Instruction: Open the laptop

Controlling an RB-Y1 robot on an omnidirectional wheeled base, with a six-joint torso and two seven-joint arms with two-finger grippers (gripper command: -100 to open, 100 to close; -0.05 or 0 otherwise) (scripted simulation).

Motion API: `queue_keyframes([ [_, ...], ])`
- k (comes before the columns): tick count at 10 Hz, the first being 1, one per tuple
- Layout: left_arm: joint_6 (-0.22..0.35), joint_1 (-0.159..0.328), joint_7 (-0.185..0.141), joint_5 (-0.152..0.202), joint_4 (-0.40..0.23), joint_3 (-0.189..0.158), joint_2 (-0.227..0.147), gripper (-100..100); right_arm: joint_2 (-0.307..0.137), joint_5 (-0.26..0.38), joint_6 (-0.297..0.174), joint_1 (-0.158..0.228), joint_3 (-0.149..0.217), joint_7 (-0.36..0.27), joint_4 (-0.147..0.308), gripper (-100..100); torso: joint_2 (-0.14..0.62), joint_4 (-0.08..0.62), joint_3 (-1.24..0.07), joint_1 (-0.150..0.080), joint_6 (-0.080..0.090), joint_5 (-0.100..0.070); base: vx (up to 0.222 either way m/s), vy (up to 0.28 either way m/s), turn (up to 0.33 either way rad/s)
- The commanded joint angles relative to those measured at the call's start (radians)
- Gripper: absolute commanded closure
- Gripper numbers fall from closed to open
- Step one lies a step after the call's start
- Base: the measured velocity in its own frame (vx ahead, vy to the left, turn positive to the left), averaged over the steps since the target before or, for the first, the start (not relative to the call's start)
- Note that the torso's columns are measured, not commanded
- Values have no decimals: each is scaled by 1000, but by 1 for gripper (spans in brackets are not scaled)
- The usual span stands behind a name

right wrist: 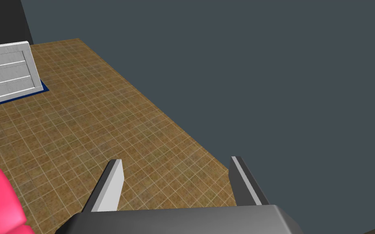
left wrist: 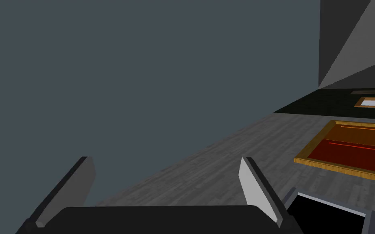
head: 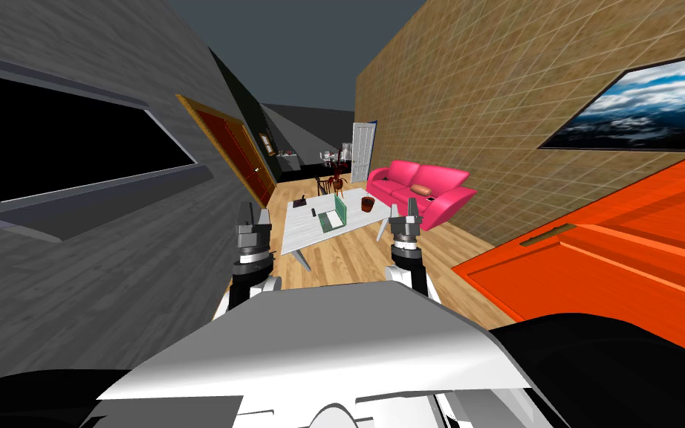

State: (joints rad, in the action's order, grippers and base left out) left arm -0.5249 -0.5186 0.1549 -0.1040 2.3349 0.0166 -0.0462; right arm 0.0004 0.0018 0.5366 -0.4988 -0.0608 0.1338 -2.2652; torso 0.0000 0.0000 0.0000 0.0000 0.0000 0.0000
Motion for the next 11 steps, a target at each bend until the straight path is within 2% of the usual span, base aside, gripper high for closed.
queue_keyframes([
  [1,0,0,0,0,0,0,0,0,0,0,0,0,0,0,0,0,40,41,-82,0,0,0,0,0,0],
  [9,0,0,0,0,0,0,0,0,0,0,0,0,0,0,0,0,618,617,-1234,0,0,0,0,0,0],
  [10,22,3,1,0,0,-1,-28,-100,0,0,0,0,0,0,0,0,691,691,-1382,0,0,0,34,-28,-11],
  [11,53,6,1,0,0,-2,-48,-100,0,0,0,0,0,0,0,0,724,724,-1452,-1,0,0,79,-84,-18],
])
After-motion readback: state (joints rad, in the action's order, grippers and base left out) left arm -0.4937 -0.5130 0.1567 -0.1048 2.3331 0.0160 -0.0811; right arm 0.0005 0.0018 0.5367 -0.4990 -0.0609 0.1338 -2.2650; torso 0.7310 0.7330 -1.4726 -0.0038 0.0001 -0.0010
